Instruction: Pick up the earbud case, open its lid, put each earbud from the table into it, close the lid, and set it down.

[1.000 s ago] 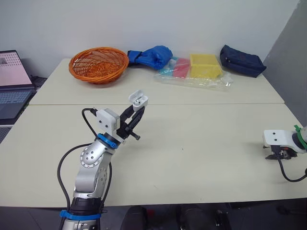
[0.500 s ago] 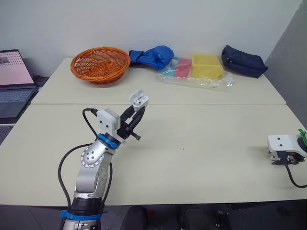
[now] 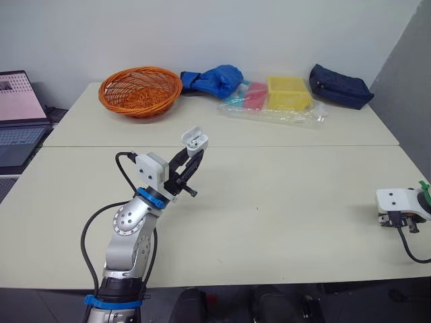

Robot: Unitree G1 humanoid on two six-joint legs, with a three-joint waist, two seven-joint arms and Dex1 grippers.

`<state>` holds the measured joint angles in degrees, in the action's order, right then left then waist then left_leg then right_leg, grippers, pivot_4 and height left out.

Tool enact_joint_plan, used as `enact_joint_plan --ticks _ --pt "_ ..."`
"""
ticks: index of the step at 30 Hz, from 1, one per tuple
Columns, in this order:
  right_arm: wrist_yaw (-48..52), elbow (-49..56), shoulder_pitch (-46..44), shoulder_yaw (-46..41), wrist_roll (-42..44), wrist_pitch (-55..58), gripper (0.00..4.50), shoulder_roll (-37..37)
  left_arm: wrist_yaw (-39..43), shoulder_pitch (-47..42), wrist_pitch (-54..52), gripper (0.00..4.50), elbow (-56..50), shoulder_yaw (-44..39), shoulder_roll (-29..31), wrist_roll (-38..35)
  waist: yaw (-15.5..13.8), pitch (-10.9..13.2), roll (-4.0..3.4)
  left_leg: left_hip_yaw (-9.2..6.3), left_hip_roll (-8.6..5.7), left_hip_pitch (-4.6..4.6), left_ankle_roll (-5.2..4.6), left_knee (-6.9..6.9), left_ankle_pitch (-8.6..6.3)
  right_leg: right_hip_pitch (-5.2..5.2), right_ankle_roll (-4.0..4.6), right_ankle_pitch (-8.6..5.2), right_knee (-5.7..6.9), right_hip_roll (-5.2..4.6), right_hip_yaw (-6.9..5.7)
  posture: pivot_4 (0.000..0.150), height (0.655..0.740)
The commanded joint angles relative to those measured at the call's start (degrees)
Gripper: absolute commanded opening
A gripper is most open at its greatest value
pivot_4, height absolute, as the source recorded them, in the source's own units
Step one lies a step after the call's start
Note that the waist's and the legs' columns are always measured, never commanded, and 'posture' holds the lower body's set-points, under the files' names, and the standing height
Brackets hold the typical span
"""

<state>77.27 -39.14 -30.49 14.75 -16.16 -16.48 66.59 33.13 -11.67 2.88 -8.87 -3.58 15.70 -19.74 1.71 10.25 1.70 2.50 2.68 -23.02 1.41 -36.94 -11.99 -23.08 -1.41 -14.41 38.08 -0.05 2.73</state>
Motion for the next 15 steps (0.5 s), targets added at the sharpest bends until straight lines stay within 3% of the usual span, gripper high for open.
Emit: enact_joint_plan --ticks 1,5,7,10,13,15 --pt "-0.89 -0.76 -0.47 -0.16 -0.59 0.25 0.42 -0.29 -0.34 -0.82 0.39 0.73 -2.66 -0.51 0.39 -0.49 0.02 0.00 0.00 0.01 0.00 0.00 0.00 -0.01 0.00 0.00 0.00 0.01 0.00 0.00 0.01 0.150 0.7400" --pt "0.86 1.75 -0.47 -1.50 2.37 1.26 0.42 -1.27 -0.18 -1.18 0.58 0.73 -2.31 -0.40 0.39 -0.43 0.09 0.00 0.01 0.02 0.01 0.01 0.00 0.00 0.00 0.00 0.01 0.01 0.00 0.00 0.01 0.150 0.7400" --pt "5.55 8.46 -0.27 -3.74 9.05 9.28 0.42 -3.28 -0.01 -1.46 0.65 0.73 -2.03 -0.34 0.37 -0.51 0.35 0.01 0.02 0.03 0.01 0.01 0.00 0.01 0.00 -0.01 0.01 0.01 0.01 0.00 0.02 0.150 0.7400" --pt "7.03 23.97 -1.65 -7.52 20.44 27.73 0.42 -9.31 0.18 -1.72 0.77 0.73 -1.58 -0.30 0.30 -0.59 0.95 0.01 0.01 -0.15 0.07 0.05 0.00 0.07 0.00 -0.04 -0.28 0.23 0.07 0.08 0.06 0.150 0.7400" --pt "-5.23 40.17 -8.06 -13.68 34.55 54.94 0.42 -22.37 0.37 -2.34 0.76 0.73 -1.19 -0.01 0.04 -0.75 1.48 0.06 0.01 -0.53 0.10 0.04 0.00 0.09 0.00 -0.11 -0.27 0.23 0.25 0.24 0.02 0.150 0.7400" --pt "-12.41 46.32 -11.18 -16.93 39.64 64.14 0.42 -28.98 0.53 -2.79 0.60 0.73 -0.95 0.01 -0.21 -1.25 1.26 0.09 -0.01 -0.58 0.06 0.01 0.02 0.04 0.01 -0.26 -0.18 0.15 0.63 0.23 0.01 0.150 0.7400"
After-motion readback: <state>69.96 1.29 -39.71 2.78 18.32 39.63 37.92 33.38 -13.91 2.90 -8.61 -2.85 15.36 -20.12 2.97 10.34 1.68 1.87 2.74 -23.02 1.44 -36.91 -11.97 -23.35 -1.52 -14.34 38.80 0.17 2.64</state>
